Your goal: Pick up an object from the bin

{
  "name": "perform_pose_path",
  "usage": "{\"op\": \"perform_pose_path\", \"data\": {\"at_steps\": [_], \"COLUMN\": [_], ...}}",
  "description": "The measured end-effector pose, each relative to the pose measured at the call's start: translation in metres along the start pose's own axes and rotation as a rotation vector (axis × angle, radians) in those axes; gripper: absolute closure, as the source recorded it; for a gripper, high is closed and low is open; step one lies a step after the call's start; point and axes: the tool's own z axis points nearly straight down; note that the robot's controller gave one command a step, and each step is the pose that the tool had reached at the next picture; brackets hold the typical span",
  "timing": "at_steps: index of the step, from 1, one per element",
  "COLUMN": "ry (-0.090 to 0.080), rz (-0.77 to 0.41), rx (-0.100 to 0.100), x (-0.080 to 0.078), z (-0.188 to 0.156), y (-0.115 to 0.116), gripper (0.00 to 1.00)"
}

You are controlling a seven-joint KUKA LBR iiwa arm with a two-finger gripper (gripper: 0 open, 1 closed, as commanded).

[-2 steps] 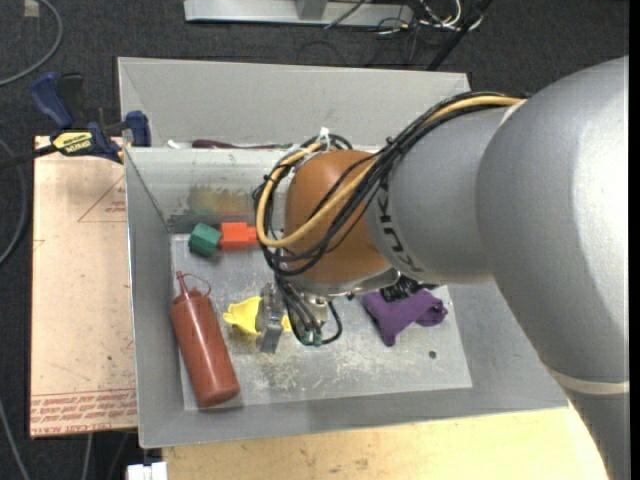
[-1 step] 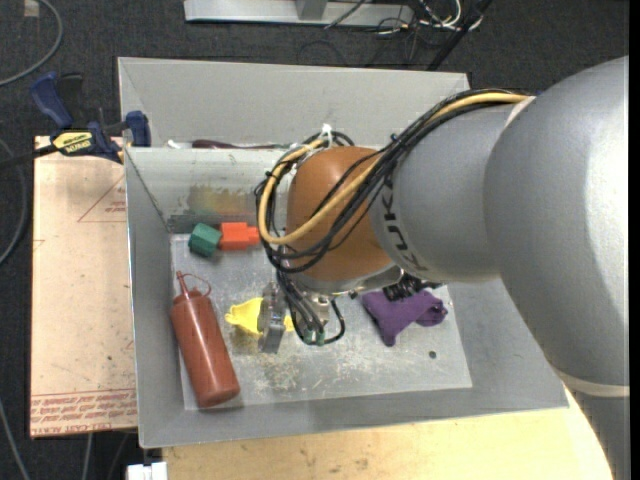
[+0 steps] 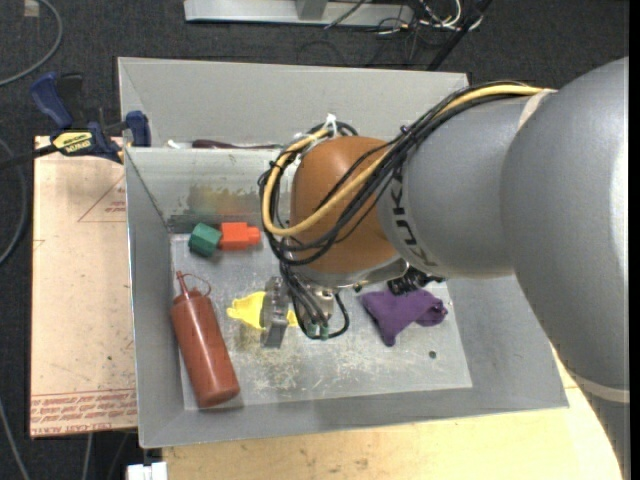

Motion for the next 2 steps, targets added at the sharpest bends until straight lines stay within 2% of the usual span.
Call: {"op": "perform_pose_path", "data": {"at_steps": [2], "ry": [-0.005], "rz": [0.0], "rx": [-0.003], "x": [-0.001], "z": [-0.032], "y": [0.001], "gripper": [1.0]}}
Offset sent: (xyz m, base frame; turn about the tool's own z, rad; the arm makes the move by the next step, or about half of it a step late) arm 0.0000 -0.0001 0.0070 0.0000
